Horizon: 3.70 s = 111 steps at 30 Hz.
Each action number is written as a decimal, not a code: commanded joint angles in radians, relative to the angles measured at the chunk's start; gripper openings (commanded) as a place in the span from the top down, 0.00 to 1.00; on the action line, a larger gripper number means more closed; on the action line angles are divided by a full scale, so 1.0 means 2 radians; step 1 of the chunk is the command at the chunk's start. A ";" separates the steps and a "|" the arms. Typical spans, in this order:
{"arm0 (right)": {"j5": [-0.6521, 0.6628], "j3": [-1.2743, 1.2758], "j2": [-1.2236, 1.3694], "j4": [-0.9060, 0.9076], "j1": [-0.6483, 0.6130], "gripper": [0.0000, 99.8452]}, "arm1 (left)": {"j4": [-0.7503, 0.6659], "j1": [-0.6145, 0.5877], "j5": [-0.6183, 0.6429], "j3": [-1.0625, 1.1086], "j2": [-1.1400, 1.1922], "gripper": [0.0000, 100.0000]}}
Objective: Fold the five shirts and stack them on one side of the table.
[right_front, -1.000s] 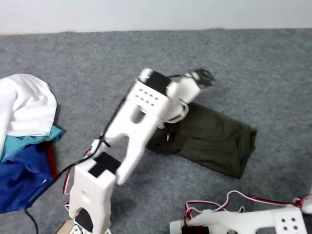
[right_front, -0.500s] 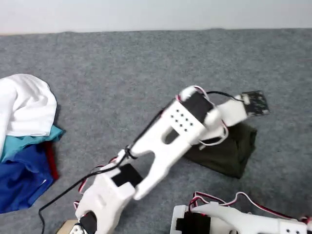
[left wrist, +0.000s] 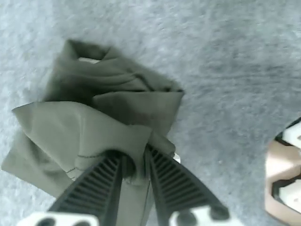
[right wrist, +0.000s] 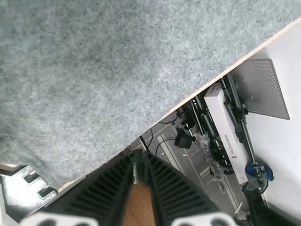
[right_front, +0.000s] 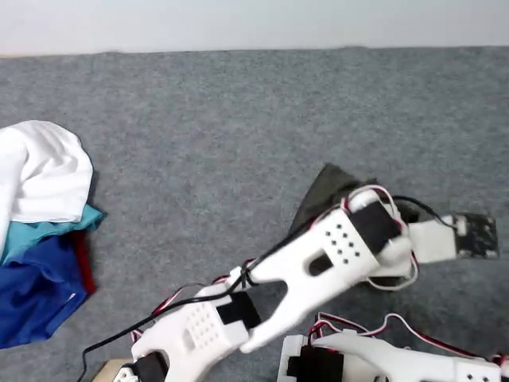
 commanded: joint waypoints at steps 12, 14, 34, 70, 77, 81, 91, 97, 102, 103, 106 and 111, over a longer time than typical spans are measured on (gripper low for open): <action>0.005 -0.002 -0.007 -0.004 0.003 0.99 | -0.001 0.021 -0.006 -0.025 0.048 0.87; 0.005 -0.002 -0.006 -0.003 0.003 0.99 | 0.000 0.019 -0.006 -0.025 0.044 0.82; -0.010 -0.006 -0.008 0.043 -0.052 0.99 | 0.002 -0.135 -0.026 -0.022 -0.190 0.88; -0.498 -0.157 0.231 0.074 -0.864 0.90 | 0.009 -0.475 0.113 0.336 -0.422 1.00; -0.498 -0.226 0.362 0.026 -0.893 0.90 | 0.009 -0.463 0.110 0.372 -0.460 1.00; -0.498 -0.278 0.435 0.024 -0.893 0.90 | 0.009 -0.463 0.110 0.392 -0.469 1.00; -0.498 -0.377 0.563 0.025 -0.891 0.90 | -0.008 -0.464 0.110 0.442 -0.499 1.00; -0.498 -0.382 0.587 0.021 -0.893 0.90 | -0.008 -0.464 0.110 0.445 -0.506 1.00; -0.496 -0.382 0.604 0.021 -0.892 0.90 | -0.008 -0.463 0.110 0.445 -0.505 1.00; -0.496 -0.382 0.606 0.021 -0.892 0.89 | -0.008 -0.462 0.110 0.445 -0.504 1.00; -0.496 -0.382 0.610 0.023 -0.891 0.81 | -0.008 -0.462 0.110 0.445 -0.503 1.00; -0.495 -0.382 0.612 0.021 -0.893 0.80 | -0.008 -0.461 0.110 0.445 -0.503 1.00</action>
